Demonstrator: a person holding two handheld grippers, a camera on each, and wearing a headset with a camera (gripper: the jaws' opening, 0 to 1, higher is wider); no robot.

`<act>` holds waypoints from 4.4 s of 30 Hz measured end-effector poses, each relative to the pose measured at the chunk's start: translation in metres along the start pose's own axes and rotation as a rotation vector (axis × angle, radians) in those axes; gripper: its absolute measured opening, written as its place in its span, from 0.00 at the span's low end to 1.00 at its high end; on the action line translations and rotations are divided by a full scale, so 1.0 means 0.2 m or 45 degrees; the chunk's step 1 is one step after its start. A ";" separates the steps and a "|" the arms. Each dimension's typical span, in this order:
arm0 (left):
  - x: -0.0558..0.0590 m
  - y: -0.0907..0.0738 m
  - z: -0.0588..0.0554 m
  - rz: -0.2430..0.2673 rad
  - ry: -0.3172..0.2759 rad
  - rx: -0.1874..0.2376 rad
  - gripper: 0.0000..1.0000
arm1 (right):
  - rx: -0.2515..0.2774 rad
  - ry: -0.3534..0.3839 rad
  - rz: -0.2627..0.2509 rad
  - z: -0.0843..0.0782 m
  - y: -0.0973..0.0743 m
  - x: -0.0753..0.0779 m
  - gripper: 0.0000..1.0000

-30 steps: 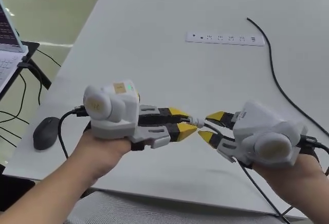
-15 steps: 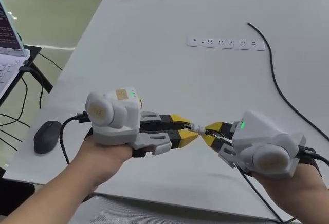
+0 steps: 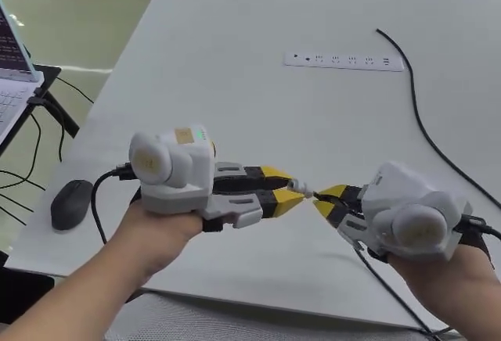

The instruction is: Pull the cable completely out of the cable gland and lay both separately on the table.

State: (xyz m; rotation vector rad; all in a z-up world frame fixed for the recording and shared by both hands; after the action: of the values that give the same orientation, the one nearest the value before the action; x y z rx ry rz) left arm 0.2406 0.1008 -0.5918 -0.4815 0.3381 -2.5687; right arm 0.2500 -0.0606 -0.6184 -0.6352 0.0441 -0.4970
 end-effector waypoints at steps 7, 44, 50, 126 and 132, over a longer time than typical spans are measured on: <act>0.00 0.00 0.01 0.007 -0.006 0.012 0.15 | -0.055 0.122 -0.015 -0.08 -0.02 0.02 0.00; -0.07 -0.09 -0.09 -0.081 0.003 -0.019 0.15 | -0.110 0.178 -0.127 0.04 0.02 0.05 0.00; -0.09 -0.12 -0.09 -0.110 0.016 -0.024 0.15 | -0.095 0.151 -0.155 0.15 0.05 0.07 0.00; -0.52 -0.59 -0.94 0.163 -0.216 -0.156 0.15 | -0.332 -0.337 0.418 0.22 1.25 -0.37 0.00; -0.54 -0.58 -0.96 0.159 -0.203 -0.153 0.15 | -0.348 -0.336 0.417 0.20 1.27 -0.36 0.00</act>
State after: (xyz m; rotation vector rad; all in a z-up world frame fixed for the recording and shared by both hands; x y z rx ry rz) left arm 0.2032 0.2821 -0.7574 -0.6821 0.4521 -2.3809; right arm 0.3033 0.1713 -0.7409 -0.9377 -0.0343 -0.0872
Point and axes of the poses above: the centre of the closed fingertips' face, and the gripper's own axes: y roughly forward along the fingers, x roughly to its right, z roughly out of its top, the point moved 9 cm from there along -y, roughly backward along the fingers
